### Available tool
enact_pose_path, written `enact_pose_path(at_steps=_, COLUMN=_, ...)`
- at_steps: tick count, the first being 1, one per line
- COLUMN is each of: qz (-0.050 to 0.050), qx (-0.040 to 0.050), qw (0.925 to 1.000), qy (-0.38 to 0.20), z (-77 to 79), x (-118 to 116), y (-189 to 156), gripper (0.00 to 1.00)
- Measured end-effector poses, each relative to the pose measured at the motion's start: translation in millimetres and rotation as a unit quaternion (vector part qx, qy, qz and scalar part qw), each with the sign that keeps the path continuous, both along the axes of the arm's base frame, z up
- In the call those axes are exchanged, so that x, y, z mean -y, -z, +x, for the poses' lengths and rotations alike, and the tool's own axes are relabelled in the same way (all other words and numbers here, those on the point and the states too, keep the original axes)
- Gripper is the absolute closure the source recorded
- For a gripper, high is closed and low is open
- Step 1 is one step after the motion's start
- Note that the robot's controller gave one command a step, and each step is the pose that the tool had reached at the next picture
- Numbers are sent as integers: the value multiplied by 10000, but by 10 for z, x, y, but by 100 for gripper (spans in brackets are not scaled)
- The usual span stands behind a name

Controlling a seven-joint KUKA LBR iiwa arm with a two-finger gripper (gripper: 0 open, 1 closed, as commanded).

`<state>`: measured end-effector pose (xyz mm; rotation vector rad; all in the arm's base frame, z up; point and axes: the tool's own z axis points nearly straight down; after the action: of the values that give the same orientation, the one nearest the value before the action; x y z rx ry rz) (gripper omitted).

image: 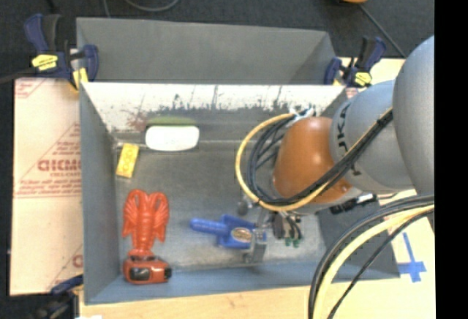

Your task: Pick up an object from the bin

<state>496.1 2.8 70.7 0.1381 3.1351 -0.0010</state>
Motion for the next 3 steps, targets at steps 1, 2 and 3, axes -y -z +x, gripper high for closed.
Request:
enact_pose_path(at_steps=1, qz=5, qx=-41, qw=9874, qy=1581, z=-151, x=49, y=10, gripper=100)
enact_pose_path(at_steps=2, qz=5, qx=-38, qw=9876, qy=1567, z=-148, x=45, y=9, gripper=100)
enact_pose_path(at_steps=3, qz=3, qx=-6, qw=9888, qy=1495, z=-90, x=-58, y=-1194, gripper=100)
